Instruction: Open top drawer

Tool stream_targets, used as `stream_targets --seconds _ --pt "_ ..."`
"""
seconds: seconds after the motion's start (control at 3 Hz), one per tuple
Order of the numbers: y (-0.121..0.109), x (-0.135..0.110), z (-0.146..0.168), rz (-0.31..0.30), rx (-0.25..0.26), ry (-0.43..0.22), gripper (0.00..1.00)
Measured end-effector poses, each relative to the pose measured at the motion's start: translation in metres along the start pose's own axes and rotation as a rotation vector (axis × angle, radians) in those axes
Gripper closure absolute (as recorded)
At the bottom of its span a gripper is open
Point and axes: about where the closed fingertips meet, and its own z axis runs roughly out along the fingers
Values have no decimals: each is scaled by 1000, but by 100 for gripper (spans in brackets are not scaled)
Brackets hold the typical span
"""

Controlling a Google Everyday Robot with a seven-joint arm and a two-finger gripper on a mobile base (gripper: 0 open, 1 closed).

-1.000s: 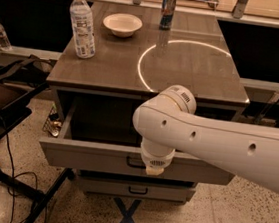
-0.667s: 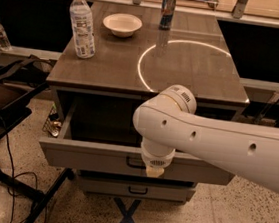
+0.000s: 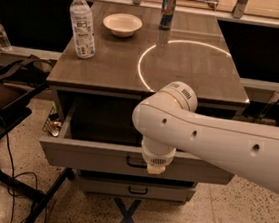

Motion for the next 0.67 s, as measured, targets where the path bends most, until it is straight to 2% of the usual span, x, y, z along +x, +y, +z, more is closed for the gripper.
stream_targets --seconds 0.33,0.67 --pt "-3 5 -17 9 20 28 100" --pt "-12 23 -72 37 82 111 100"
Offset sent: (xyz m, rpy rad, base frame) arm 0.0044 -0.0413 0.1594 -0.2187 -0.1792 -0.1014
